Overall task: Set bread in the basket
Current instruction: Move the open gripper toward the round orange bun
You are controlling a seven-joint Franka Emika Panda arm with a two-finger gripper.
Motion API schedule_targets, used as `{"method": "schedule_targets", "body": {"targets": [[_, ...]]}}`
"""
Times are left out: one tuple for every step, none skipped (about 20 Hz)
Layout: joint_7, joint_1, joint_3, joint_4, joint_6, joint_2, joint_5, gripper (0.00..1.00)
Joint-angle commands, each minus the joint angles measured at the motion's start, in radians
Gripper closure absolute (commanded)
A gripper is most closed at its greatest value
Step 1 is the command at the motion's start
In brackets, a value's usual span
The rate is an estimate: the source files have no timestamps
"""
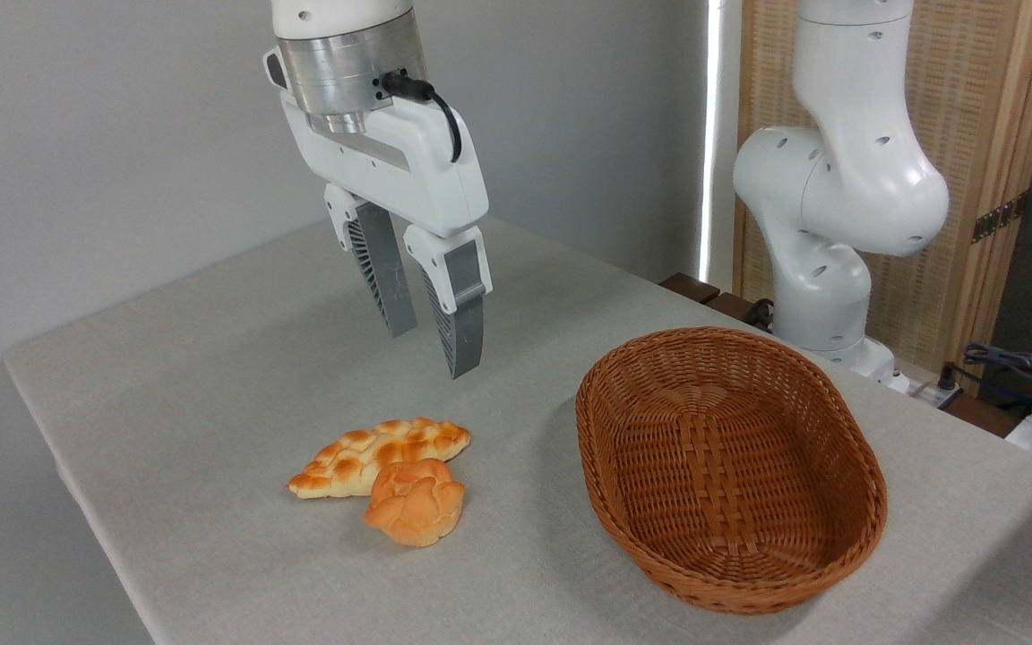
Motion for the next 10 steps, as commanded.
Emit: {"method": "schedule_targets", "body": {"targets": [[0.021,-0.001,0.029,0.010,-0.033,-0.003,-0.022,0.00],[0.021,-0.002,0.029,0.010,-0.033,-0.003,-0.022,0.00],[0.020,-0.002,0.029,0.010,-0.033,-0.003,-0.022,0.00],[0.019,-0.001,0.029,0.010,-0.026,-0.003,-0.024,0.00],[0.019,-0.001,0.029,0.010,-0.020,-0.003,-0.025,0.00],[0.019,-0.001,0.028,0.010,-0.017,-0.002,-0.027,0.00],[0.019,-0.001,0.026,0.008,-0.014,-0.002,-0.025,0.00],[0.019,-0.001,0.026,0.008,-0.014,-0.002,-0.025,0.00],[0.019,-0.001,0.025,0.008,-0.012,-0.002,-0.025,0.00],[0.019,-0.001,0.025,0.008,-0.012,-0.002,-0.025,0.00]]}}
